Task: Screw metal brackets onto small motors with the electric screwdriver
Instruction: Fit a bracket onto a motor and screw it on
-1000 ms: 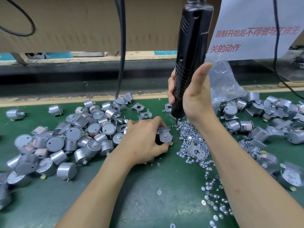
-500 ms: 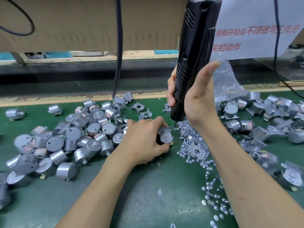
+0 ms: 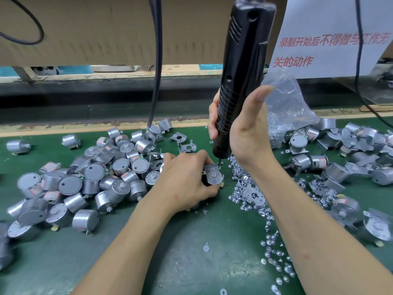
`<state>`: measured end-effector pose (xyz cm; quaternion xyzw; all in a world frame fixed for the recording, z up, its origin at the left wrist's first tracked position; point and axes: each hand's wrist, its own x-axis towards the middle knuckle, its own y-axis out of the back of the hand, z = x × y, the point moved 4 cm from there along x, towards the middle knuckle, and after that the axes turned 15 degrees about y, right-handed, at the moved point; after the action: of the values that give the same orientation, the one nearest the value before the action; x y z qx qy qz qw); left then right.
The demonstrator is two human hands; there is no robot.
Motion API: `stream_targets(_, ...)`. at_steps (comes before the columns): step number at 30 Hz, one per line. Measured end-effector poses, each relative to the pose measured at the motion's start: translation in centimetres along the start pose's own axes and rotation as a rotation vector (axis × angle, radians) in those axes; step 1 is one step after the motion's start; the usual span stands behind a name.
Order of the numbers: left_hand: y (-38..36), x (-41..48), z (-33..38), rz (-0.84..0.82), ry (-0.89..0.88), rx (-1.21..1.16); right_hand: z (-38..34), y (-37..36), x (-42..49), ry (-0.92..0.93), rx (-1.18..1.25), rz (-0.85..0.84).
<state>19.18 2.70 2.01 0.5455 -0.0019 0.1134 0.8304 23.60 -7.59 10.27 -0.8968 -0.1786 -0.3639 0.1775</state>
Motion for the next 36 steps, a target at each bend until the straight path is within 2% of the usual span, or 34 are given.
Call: stream_targets(36, 0.07, 0.05, 0.04, 0.047, -0.043, 0.015, 0.97, -0.68, -0.30, -0.044, 0.005, -0.022)
